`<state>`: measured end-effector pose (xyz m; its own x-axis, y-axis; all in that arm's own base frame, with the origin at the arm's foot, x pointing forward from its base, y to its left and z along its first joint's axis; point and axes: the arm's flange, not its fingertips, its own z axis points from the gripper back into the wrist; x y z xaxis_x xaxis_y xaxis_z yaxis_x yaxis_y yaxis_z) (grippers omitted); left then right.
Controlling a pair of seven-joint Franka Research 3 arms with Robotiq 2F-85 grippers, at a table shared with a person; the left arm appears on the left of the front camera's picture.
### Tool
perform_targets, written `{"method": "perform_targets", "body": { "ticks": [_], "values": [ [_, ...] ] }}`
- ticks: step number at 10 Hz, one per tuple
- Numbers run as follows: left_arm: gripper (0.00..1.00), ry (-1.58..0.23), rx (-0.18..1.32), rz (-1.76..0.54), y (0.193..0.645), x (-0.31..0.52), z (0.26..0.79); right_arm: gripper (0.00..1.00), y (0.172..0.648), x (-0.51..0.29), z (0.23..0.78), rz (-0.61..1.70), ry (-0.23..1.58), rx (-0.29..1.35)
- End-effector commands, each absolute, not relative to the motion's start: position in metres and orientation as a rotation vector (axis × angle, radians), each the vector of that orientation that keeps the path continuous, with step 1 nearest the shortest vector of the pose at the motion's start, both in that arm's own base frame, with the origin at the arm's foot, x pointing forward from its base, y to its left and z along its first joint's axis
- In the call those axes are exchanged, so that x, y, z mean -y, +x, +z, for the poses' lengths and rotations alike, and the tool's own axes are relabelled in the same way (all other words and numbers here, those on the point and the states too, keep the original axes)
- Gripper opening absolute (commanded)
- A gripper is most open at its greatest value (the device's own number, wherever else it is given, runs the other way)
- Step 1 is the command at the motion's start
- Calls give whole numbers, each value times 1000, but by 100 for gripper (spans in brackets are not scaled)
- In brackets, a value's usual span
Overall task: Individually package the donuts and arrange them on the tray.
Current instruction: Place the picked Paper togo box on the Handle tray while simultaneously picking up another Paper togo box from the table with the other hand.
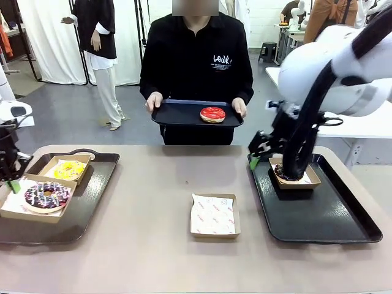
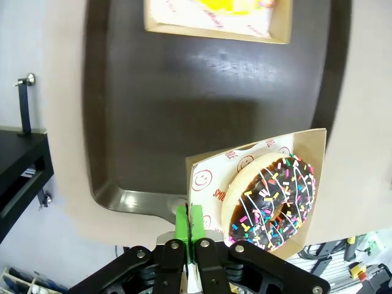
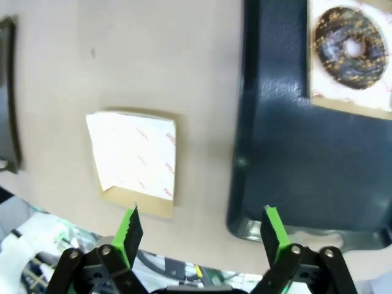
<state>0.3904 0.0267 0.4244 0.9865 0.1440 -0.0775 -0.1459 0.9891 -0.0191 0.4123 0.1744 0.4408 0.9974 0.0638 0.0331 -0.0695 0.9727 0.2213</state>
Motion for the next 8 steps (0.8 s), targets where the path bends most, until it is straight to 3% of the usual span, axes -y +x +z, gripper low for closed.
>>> {"method": "perform_targets", "body": {
  "ticks": [1, 8],
  "values": [
    [1, -1, -38, 133, 387, -47, 410, 100, 418, -208, 430, 30, 147, -2],
    [1, -42, 51, 116, 396, -64, 390, 100, 438, -265, 358, -60, 55, -92]
  ]
}}
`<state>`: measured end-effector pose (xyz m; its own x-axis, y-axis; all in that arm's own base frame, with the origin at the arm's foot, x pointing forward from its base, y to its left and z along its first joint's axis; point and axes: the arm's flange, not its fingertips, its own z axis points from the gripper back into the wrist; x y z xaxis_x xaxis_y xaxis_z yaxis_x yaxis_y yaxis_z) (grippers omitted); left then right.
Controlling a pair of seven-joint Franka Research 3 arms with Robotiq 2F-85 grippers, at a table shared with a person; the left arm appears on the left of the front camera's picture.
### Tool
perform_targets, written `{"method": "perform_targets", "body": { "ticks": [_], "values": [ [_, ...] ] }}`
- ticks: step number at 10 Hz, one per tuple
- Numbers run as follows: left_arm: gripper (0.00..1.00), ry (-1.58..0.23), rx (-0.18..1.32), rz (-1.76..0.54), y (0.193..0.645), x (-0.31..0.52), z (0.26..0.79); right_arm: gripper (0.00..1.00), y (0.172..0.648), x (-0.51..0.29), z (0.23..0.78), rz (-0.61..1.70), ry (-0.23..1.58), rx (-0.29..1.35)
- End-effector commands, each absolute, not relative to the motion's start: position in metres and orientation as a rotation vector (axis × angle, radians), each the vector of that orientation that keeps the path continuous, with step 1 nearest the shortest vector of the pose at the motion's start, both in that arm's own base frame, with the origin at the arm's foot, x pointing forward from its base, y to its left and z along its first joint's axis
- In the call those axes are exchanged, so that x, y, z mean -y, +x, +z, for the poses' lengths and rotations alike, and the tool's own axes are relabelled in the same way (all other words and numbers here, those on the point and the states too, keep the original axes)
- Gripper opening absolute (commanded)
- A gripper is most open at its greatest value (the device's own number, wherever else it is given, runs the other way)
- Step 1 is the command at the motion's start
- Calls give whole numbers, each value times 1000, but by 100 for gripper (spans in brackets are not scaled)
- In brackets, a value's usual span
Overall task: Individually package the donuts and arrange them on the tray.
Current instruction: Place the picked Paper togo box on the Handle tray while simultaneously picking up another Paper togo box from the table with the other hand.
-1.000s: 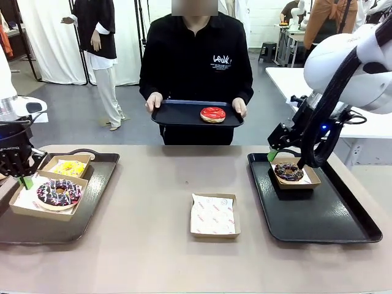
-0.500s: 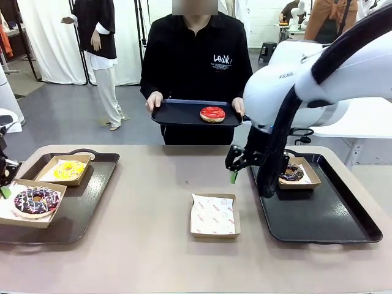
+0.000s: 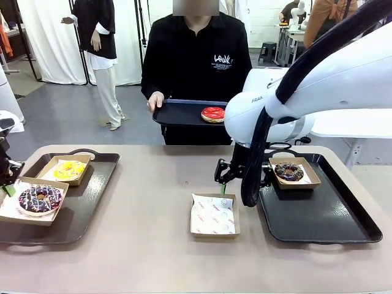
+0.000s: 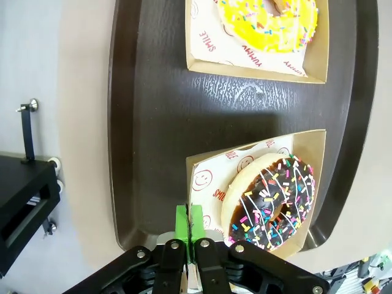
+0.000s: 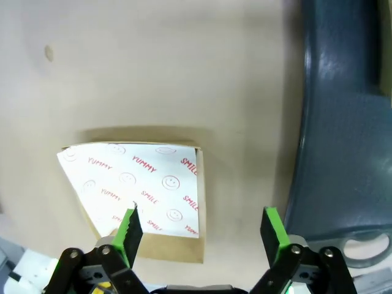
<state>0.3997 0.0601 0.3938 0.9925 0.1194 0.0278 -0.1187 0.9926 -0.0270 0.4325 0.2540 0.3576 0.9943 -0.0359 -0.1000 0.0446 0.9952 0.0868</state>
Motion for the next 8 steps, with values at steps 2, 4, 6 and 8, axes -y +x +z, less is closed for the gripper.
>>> {"method": "perform_targets", "body": {
  "ticks": [2, 4, 6, 8],
  "values": [
    [1, -24, 22, 117, 399, -59, 394, 100, 432, -268, 366, -160, 9, -124],
    [1, -24, 22, 117, 399, -59, 394, 100, 434, -259, 352, -51, 79, -107],
    [1, -24, 22, 117, 399, -59, 394, 100, 434, -259, 352, -51, 79, -107],
    [1, -24, 22, 117, 399, -59, 394, 100, 434, -259, 352, -51, 79, -107]
  ]
}}
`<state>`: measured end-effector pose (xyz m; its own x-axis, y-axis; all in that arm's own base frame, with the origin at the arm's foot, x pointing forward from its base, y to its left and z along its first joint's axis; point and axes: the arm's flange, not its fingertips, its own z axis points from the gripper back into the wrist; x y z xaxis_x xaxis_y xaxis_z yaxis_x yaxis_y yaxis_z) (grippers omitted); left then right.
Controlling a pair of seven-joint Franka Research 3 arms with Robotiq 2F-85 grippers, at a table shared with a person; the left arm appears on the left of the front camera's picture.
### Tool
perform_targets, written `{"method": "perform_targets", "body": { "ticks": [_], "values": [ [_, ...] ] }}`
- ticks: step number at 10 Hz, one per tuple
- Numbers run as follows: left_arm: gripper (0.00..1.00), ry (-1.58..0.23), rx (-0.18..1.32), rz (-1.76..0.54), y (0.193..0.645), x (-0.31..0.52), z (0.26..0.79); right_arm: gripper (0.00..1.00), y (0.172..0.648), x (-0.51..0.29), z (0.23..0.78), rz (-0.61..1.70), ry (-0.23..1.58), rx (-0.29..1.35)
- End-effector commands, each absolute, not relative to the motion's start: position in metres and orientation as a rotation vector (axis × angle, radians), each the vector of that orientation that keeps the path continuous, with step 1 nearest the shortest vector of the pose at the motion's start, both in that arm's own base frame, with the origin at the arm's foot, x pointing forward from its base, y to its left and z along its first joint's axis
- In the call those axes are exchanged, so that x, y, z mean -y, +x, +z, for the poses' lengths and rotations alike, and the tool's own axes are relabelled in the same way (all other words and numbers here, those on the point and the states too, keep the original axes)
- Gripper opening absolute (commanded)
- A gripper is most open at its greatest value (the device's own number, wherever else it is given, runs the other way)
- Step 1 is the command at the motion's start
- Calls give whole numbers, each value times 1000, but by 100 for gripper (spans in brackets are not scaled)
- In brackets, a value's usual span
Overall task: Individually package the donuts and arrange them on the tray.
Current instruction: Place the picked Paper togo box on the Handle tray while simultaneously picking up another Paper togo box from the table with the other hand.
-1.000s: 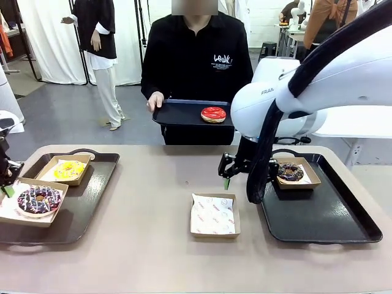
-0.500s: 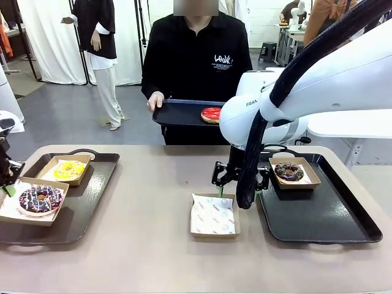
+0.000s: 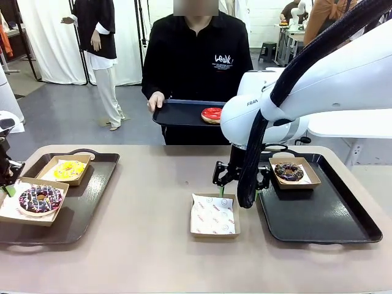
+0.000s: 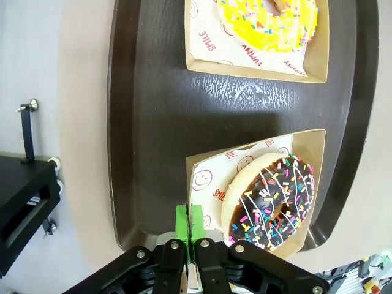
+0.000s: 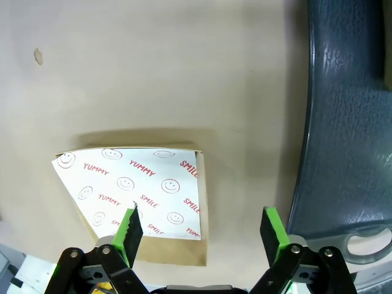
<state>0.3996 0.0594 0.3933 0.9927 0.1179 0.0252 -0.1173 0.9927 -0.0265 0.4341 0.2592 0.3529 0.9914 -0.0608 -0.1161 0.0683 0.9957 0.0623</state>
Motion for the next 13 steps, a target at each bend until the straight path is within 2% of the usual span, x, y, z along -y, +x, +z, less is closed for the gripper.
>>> {"method": "perform_targets", "body": {
  "ticks": [1, 4, 8, 13],
  "values": [
    [1, -25, 27, 118, 400, -59, 393, 100, 434, -260, 353, -66, 66, -115],
    [1, 68, 45, 38, 404, -52, 391, 100, 423, -263, 335, -122, 121, -85],
    [1, 73, 36, 0, 414, -55, 390, 100, 396, -266, 324, -133, 113, -104],
    [1, 56, 28, 16, 419, -55, 382, 100, 393, -270, 319, -130, 100, -91]
  ]
}}
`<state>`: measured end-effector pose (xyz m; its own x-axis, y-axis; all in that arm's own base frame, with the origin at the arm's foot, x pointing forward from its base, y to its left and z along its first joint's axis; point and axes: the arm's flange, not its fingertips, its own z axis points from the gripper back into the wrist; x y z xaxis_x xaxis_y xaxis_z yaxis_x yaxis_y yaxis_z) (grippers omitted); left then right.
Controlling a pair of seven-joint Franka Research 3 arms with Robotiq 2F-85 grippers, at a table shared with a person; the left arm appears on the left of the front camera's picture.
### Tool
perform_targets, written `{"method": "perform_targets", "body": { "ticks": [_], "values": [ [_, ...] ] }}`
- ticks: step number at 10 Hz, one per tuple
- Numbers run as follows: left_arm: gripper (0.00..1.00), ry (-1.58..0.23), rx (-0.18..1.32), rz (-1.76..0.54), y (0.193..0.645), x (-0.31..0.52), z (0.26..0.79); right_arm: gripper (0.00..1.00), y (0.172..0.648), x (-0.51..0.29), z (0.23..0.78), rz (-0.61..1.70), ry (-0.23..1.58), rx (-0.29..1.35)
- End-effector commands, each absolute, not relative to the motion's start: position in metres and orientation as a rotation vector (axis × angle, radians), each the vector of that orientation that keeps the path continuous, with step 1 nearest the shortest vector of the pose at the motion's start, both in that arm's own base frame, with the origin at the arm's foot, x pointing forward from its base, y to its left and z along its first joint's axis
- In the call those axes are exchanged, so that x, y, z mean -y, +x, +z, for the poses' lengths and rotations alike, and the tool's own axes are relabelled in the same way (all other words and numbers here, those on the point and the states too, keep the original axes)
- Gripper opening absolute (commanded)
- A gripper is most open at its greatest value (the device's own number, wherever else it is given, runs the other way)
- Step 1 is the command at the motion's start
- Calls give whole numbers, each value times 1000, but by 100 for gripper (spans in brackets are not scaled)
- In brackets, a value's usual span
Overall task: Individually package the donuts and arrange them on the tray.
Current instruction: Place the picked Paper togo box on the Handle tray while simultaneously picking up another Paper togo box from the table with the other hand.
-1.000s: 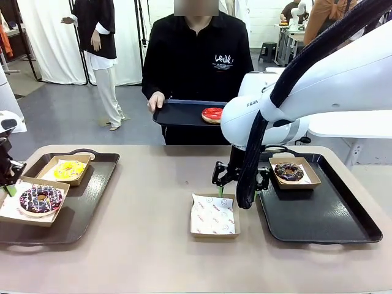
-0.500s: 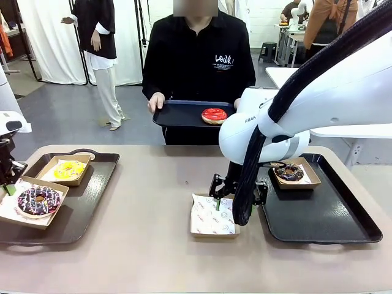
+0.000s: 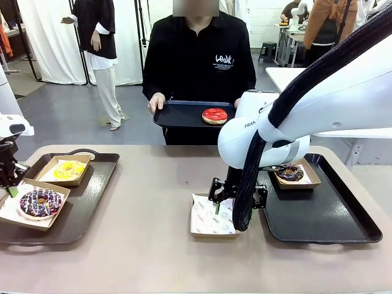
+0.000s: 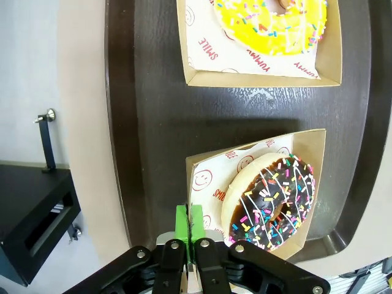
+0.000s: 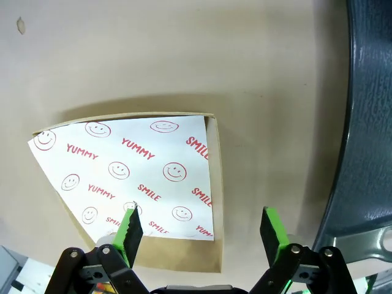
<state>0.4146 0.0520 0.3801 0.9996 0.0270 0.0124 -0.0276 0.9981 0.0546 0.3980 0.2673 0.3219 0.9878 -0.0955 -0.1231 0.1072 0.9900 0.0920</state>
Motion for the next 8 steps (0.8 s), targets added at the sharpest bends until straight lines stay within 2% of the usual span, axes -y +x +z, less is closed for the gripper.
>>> {"method": "perform_targets", "body": {
  "ticks": [1, 8],
  "values": [
    [1, 57, 30, 23, 420, -54, 381, 100, 394, -270, 318, -128, 101, -85],
    [1, 81, 11, 48, 426, -53, 367, 100, 395, -270, 316, -131, 98, -86]
  ]
}}
